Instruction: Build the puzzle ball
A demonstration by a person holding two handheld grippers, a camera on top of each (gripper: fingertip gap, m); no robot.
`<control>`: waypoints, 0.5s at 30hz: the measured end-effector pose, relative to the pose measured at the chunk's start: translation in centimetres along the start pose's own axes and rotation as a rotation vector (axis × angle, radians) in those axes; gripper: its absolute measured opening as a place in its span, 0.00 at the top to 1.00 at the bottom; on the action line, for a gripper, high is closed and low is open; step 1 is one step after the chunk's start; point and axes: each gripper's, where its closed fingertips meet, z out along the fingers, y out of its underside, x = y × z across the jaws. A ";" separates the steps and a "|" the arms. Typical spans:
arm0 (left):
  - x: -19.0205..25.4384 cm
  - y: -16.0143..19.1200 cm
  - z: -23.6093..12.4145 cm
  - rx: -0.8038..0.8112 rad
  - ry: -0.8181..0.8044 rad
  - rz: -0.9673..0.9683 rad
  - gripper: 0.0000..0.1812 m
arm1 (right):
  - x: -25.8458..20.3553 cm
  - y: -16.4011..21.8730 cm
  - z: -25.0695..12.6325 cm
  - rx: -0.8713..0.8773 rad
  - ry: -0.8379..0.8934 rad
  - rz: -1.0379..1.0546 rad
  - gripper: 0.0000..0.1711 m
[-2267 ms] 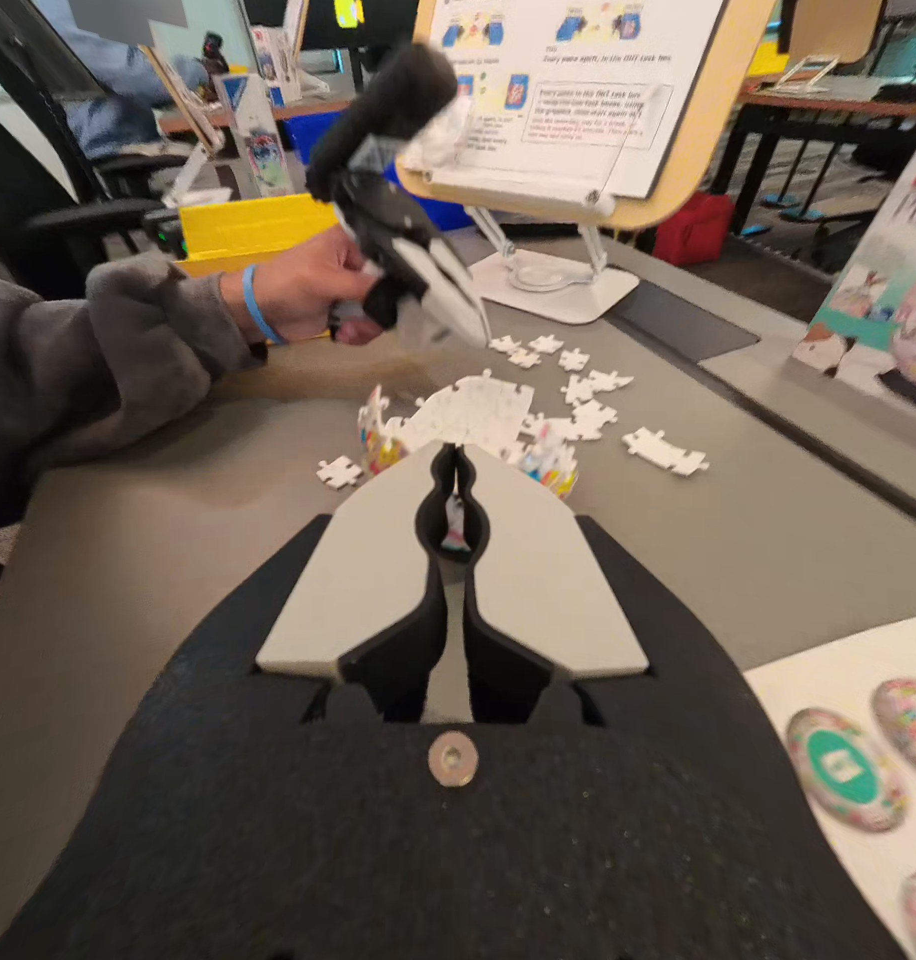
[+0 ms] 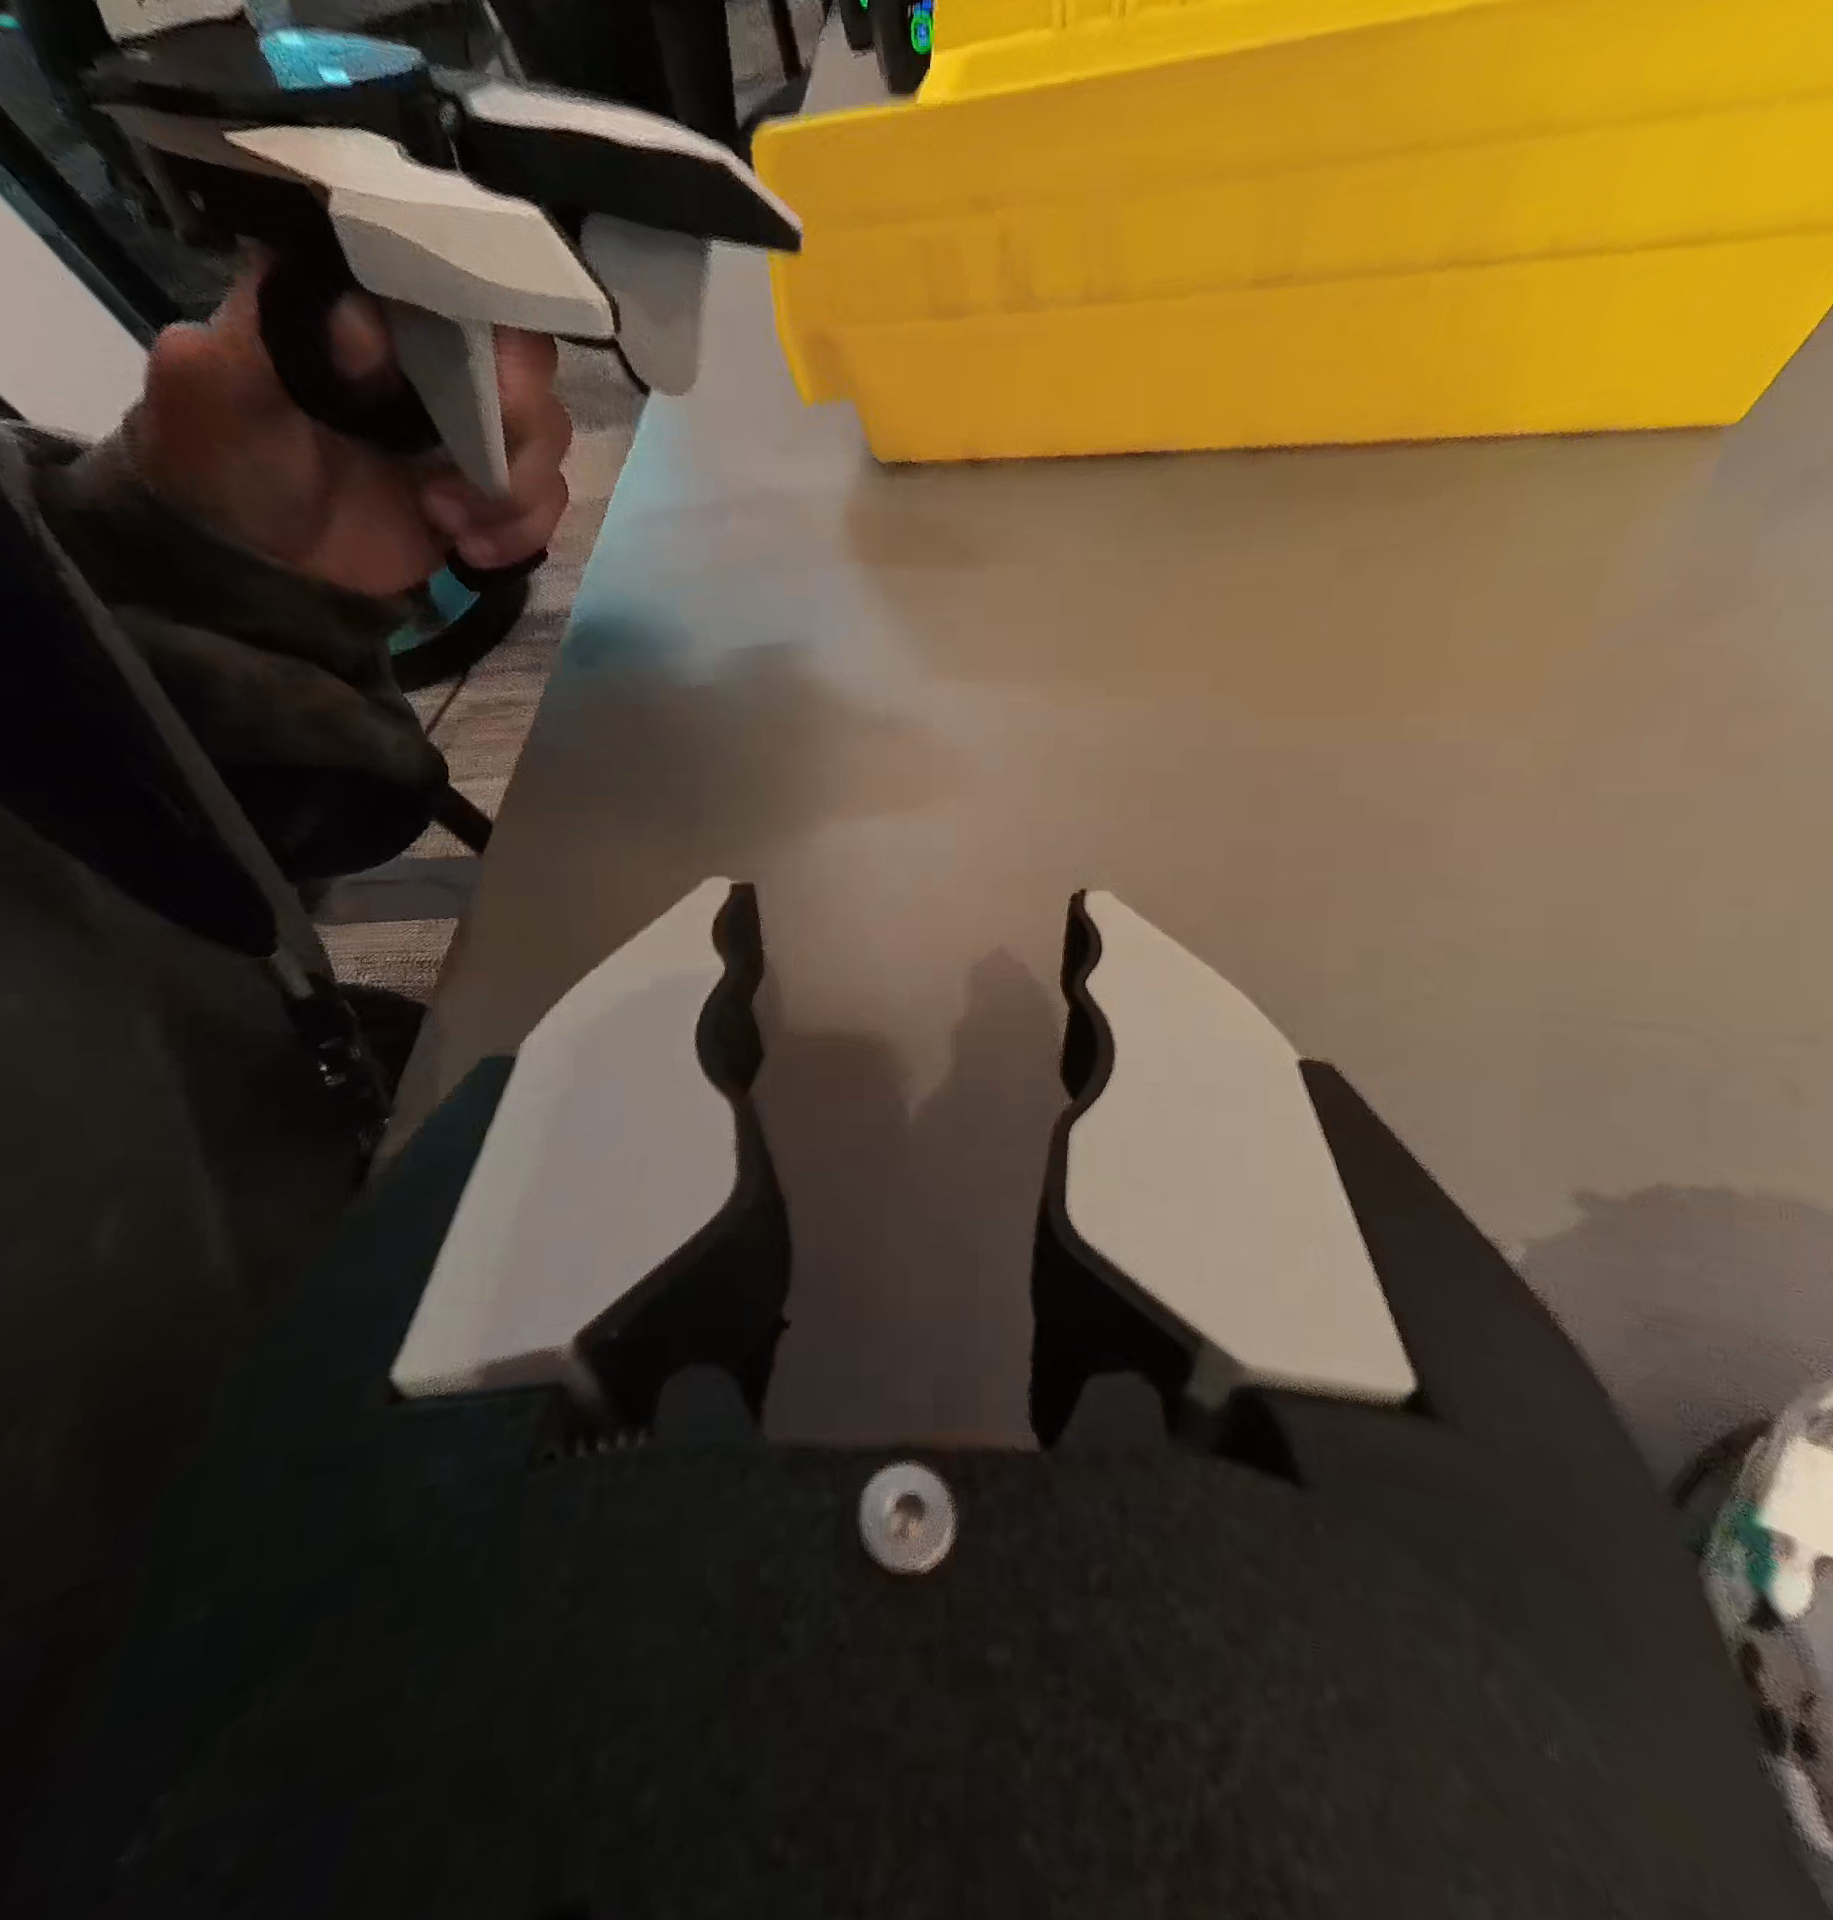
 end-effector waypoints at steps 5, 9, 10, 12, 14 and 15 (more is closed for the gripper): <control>-0.9 -0.4 -0.4 0.026 -0.024 0.002 0.63 | 0.3 1.3 1.0 -0.076 -0.012 -0.002 0.67; -2.9 -1.4 -1.5 0.025 -0.053 0.000 0.66 | 0.0 1.3 1.5 -0.081 -0.047 -0.003 0.68; -3.4 -2.3 -2.0 0.022 -0.051 0.016 0.69 | 0.0 1.3 1.5 -0.084 -0.052 -0.005 0.68; -4.9 -4.4 -2.8 -0.037 -0.035 0.057 0.66 | -0.1 1.3 1.4 -0.084 -0.058 -0.009 0.68; -7.3 -6.4 -3.6 -0.154 -0.043 0.111 0.70 | -0.2 1.4 1.1 -0.078 -0.069 -0.013 0.69; -8.8 -7.1 -3.7 -0.224 -0.047 0.139 0.71 | -0.3 1.5 0.9 -0.078 -0.070 -0.017 0.69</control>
